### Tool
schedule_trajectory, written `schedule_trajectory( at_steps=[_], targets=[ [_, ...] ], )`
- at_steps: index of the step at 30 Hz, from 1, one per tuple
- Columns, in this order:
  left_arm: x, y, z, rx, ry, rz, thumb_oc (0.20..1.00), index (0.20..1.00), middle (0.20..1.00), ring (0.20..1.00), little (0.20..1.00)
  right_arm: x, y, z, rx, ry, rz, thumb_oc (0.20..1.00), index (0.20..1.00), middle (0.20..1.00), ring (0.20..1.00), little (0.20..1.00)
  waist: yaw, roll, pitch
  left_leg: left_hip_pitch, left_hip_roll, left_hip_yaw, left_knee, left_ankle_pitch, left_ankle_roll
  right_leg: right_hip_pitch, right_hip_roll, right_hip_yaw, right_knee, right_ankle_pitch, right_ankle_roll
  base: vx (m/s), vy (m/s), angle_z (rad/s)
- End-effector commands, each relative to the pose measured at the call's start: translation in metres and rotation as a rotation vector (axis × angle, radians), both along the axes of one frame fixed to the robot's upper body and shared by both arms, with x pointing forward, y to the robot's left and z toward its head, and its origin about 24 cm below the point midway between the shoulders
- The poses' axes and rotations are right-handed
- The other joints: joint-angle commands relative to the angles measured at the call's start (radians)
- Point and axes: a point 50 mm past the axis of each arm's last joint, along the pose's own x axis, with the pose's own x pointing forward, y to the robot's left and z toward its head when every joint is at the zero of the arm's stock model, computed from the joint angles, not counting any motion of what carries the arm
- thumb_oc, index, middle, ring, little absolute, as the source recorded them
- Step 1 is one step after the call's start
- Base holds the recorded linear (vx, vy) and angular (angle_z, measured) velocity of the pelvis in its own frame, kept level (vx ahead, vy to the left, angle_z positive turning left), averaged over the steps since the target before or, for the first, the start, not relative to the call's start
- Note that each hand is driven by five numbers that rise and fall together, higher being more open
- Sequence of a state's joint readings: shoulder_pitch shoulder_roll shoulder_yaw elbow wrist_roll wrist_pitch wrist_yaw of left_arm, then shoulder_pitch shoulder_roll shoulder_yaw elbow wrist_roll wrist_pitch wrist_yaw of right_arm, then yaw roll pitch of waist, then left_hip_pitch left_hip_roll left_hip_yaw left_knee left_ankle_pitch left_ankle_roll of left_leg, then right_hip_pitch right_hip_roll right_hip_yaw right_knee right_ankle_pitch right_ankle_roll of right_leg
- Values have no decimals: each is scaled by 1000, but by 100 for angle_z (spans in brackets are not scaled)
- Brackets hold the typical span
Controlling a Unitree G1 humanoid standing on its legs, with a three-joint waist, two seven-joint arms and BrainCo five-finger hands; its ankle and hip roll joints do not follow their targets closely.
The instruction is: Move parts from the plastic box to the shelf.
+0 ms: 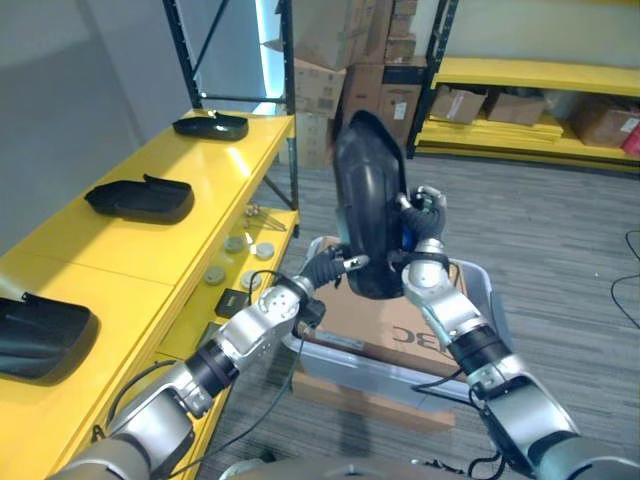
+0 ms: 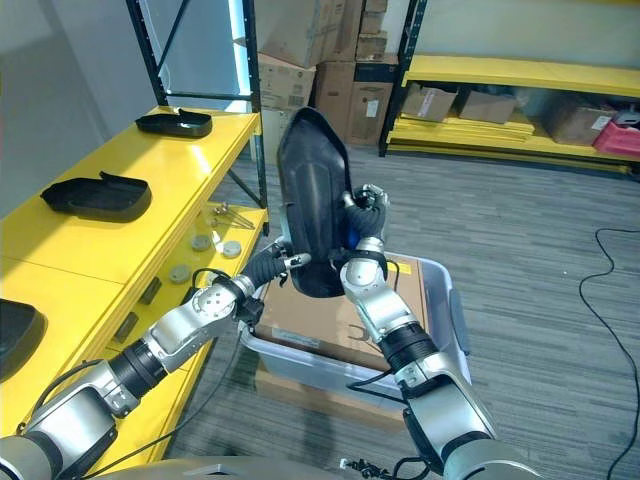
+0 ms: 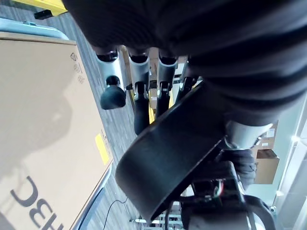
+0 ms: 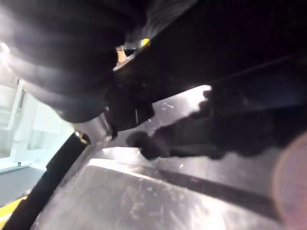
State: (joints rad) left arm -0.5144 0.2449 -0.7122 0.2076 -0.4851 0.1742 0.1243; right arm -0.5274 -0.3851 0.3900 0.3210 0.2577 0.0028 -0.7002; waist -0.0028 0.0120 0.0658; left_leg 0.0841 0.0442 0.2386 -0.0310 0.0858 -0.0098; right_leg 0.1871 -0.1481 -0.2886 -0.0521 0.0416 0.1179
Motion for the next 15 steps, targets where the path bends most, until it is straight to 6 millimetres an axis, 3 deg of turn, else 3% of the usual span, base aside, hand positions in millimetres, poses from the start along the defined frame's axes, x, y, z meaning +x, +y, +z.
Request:
schedule_trajectory(
  at_steps=[1,5,15],
  targets=[
    [9,-34,64,-179,-258,-25,200,200,200,200,200,9,55,54,152,-189,228,1000,1000,1000,1000,1000,26,-7,-25,51,44,-57,41,-112,-25,-44,-18,-34,35,-23,53,15,-3,-9],
    [15,-23,72,-203,-283,51,200,200,200,200,200,5,65,48,334,-123,329,1000,1000,1000,1000,1000,26,-8,-19,55,43,-60,39,-110,-24,-41,-16,-33,34,-23,49,4,0,-1],
    [23,-7,75,-217,-319,178,200,200,200,200,200,3,62,42,371,-97,324,1000,1000,1000,1000,1000,22,-9,-15,62,41,-63,37,-108,-25,-36,-11,-28,32,-23,47,0,0,0]
  ],
)
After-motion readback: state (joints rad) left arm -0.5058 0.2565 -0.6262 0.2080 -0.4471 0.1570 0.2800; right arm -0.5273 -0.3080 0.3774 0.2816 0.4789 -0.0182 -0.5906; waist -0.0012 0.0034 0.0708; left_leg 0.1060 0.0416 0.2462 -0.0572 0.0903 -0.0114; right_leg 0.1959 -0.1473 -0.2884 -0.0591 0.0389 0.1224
